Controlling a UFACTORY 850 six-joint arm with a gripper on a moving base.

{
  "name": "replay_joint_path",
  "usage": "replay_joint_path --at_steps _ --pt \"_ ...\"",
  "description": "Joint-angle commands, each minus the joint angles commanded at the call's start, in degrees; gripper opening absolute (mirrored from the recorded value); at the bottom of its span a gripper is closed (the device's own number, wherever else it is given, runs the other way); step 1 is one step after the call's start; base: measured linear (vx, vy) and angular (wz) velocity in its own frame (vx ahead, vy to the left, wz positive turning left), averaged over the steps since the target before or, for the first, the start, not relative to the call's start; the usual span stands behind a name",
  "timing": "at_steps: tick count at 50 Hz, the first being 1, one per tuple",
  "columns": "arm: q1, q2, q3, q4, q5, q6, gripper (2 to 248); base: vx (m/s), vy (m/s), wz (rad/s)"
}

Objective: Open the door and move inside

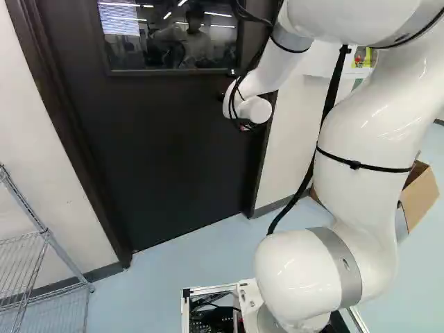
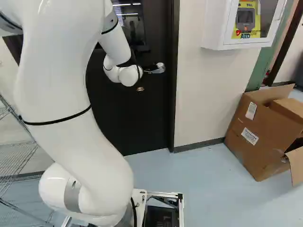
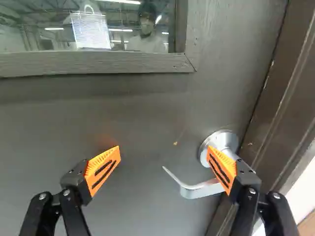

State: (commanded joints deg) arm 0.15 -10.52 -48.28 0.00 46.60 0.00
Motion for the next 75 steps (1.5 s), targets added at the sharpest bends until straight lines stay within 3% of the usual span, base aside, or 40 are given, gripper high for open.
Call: replay_joint_path --at_steps 21,75 --pt "0.0 1.17 4.02 0.0 0.0 0.0 247 0.0 0.0 0.0" --pt "0.0 -4.57 4.87 0.0 0.0 0.0 247 0.0 0.0 0.0"
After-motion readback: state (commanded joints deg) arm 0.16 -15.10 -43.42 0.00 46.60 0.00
